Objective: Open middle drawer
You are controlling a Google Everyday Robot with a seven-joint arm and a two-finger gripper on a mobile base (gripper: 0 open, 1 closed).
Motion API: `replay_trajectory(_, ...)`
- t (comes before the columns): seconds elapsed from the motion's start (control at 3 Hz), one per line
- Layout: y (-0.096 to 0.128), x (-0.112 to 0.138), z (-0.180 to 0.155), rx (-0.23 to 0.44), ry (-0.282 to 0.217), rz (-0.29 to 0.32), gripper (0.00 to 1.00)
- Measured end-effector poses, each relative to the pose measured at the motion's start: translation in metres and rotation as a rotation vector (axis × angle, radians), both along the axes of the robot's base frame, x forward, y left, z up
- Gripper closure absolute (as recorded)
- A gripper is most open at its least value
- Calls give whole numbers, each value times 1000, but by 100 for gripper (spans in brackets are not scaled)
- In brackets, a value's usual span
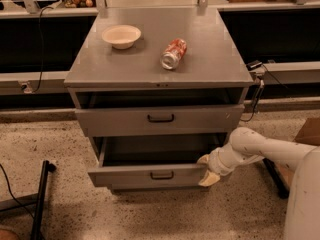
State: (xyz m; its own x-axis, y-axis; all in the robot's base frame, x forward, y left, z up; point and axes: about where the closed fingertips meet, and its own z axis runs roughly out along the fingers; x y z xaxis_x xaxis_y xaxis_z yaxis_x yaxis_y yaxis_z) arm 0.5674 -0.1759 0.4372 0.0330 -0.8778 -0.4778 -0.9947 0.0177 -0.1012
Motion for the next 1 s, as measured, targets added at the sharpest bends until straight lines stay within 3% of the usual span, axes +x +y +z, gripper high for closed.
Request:
replay_trajectory(0.33, 5, -15, 31, 13, -35, 100, 44)
replay_trajectory(0.67, 10, -26, 71, 63, -91, 205, 33)
replay_trajectory(1.0, 13, -32, 71, 69, -102, 259, 12)
